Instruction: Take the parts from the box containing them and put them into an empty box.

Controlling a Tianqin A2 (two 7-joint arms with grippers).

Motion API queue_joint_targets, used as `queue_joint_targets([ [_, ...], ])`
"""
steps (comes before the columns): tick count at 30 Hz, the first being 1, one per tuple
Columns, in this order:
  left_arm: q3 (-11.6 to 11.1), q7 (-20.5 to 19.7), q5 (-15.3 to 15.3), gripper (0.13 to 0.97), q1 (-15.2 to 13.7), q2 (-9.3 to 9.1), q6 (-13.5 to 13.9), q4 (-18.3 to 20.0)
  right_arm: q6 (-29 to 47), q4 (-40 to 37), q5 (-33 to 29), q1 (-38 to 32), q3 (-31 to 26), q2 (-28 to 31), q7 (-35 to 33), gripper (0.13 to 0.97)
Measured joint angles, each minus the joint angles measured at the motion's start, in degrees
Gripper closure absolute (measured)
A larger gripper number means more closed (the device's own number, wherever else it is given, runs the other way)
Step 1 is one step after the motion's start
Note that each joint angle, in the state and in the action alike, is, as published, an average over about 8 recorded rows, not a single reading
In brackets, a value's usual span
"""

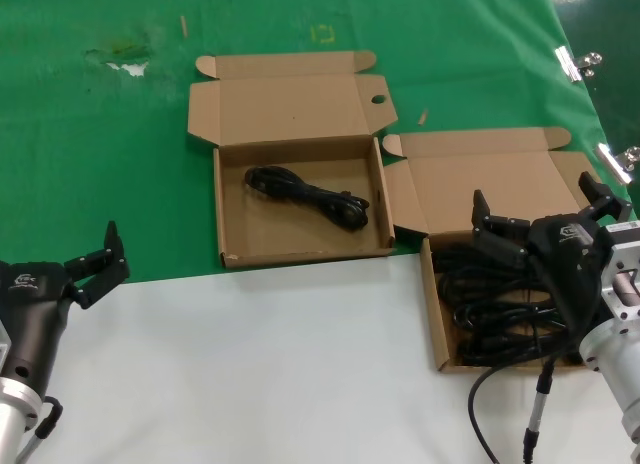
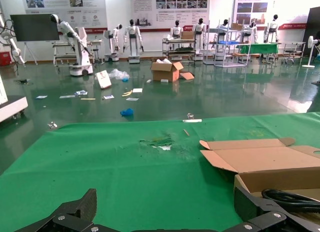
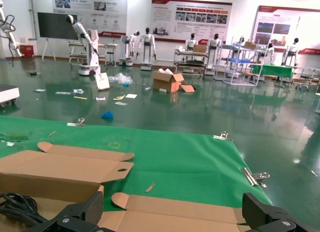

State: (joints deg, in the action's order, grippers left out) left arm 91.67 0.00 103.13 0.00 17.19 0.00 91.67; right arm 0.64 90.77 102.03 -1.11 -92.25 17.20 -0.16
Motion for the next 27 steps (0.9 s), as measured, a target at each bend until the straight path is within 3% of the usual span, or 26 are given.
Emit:
queue_joint_targets([
  [27,0.0,0.0,0.0,0.132,0.0,0.0,0.0,0.0,0.0,0.0,0.0,0.0,0.0,0.0,0.0,0.129],
])
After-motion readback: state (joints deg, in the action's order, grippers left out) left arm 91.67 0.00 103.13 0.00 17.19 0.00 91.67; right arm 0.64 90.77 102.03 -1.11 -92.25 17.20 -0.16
